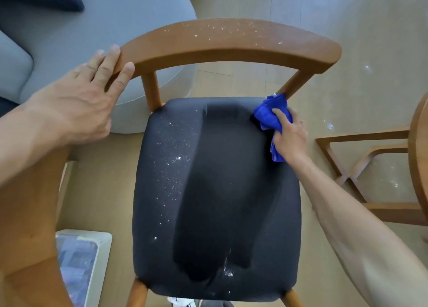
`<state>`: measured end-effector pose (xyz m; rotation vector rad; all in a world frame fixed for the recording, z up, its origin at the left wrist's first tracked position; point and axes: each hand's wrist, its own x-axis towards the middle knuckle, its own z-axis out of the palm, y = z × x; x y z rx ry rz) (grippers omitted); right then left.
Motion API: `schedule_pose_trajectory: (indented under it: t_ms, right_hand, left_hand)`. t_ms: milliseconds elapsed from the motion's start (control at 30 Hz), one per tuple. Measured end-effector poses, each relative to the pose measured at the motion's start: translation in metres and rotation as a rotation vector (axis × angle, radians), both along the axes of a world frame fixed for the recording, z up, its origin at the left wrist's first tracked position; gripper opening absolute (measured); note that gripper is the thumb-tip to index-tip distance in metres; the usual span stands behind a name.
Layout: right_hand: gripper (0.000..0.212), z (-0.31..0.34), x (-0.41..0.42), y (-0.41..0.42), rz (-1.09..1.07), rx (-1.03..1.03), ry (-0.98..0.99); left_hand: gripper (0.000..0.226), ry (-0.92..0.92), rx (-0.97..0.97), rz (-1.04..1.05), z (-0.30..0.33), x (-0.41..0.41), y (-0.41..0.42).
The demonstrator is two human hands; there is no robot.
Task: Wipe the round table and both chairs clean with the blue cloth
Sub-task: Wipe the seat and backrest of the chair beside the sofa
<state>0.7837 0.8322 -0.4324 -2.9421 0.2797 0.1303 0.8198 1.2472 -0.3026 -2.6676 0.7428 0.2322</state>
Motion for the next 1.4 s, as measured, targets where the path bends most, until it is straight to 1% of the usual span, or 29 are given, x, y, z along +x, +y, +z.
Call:
schedule_pose_trajectory:
  t_ms: [33,100,167,200,267,333,400,467,533,567,600,633,700,733,800,867,900,933,967,1033,1100,1167,1233,1300,1333,1400]
  right_hand:
    - [0.059,0.0,0.001,0.005,-0.045,-0.003,0.012]
    - [0.059,0.002,-0.016,0.023,-0.048,-0.046,0.006]
    - [0.058,0.005,-0.053,0.047,0.052,-0.056,-0.059]
    - [0.058,0.005,-0.077,0.06,0.124,-0.027,-0.101]
    - [0.055,0.002,-0.136,0.088,0.318,0.055,-0.152]
    - [0.049,-0.002,-0.201,0.121,0.569,0.155,-0.09]
    - [0.045,-0.008,-0.248,0.143,0.83,0.193,-0.019]
    - [0.04,-0.01,-0.247,0.146,1.054,0.166,-0.019]
    - [0.039,-0.011,-0.212,0.137,1.232,0.102,-0.059]
    - [0.04,-0.011,-0.187,0.131,1.268,0.072,-0.103]
    - [0.041,-0.01,-0.157,0.126,1.243,0.044,-0.149]
    - [0.046,-0.009,-0.124,0.122,1.161,0.019,-0.193]
    - [0.058,-0.008,-0.057,0.117,0.891,-0.034,-0.241]
    - [0.06,-0.007,-0.028,0.117,0.756,-0.056,-0.238]
    - [0.06,-0.008,0.021,0.124,0.497,-0.076,-0.16]
    - [0.058,-0.012,0.047,0.143,0.228,-0.063,-0.055]
    - [0.057,-0.013,0.05,0.156,0.13,-0.058,-0.028]
    - [0.057,-0.012,0.047,0.17,0.083,-0.054,-0.023]
    - [0.056,-0.01,0.037,0.183,0.099,-0.053,-0.048]
    - [0.054,-0.008,-0.005,0.211,0.26,-0.015,-0.153]
    - [0.048,-0.009,-0.076,0.237,0.51,0.133,-0.21]
    - [0.035,-0.014,-0.162,0.253,0.834,0.245,-0.12]
    - [0.024,-0.021,-0.223,0.251,1.137,0.232,-0.014]
    - [0.025,-0.022,-0.235,0.236,1.327,0.156,0.091]
    - [0.029,-0.022,-0.224,0.229,1.393,0.141,0.08]
    - [0.032,-0.021,-0.184,0.22,1.453,0.175,-0.023]
  left_hand:
    - [0.075,0.0,0.008,0.007,0.0,-0.001,0.0]
    - [0.075,0.004,0.037,0.004,0.001,-0.001,-0.001]
    - [0.075,0.007,0.085,0.008,0.003,-0.001,-0.003]
    - [0.076,0.018,0.101,0.02,0.004,-0.002,-0.004]
    - [0.077,0.036,0.102,0.052,0.008,-0.004,-0.007]
    - [0.077,0.035,0.106,0.075,0.011,-0.006,-0.01]
    - [0.077,0.055,0.082,0.111,0.013,-0.007,-0.013]
    - [0.077,0.063,0.066,0.122,0.014,-0.007,-0.014]
    - [0.078,0.076,0.068,0.131,0.016,-0.007,-0.013]
    - [0.078,0.08,0.073,0.131,0.016,-0.007,-0.013]
    - [0.078,0.084,0.076,0.13,0.015,-0.007,-0.013]
    - [0.078,0.088,0.074,0.129,0.015,-0.007,-0.013]
    - [0.08,0.095,0.071,0.121,0.015,-0.005,-0.013]
    - [0.081,0.099,0.069,0.119,0.014,-0.005,-0.013]
    - [0.082,0.1,0.056,0.111,0.011,-0.005,-0.013]
    - [0.083,0.096,0.036,0.105,0.008,-0.004,-0.011]
    - [0.083,0.095,0.027,0.103,0.007,-0.004,-0.01]
    - [0.083,0.095,0.019,0.101,0.006,-0.004,-0.01]
    - [0.084,0.094,0.014,0.099,0.006,-0.004,-0.01]
    - [0.085,0.084,0.002,0.098,0.004,-0.003,-0.01]
    - [0.086,0.087,-0.009,0.105,0.005,-0.003,-0.011]
    - [0.086,0.087,-0.003,0.106,0.006,-0.003,-0.011]
    - [0.086,0.089,0.0,0.107,0.006,-0.004,-0.011]
    - [0.085,0.093,0.002,0.109,0.006,-0.004,-0.011]
    - [0.084,0.091,0.004,0.109,0.006,-0.004,-0.011]
    - [0.084,0.09,0.001,0.107,0.006,-0.003,-0.012]
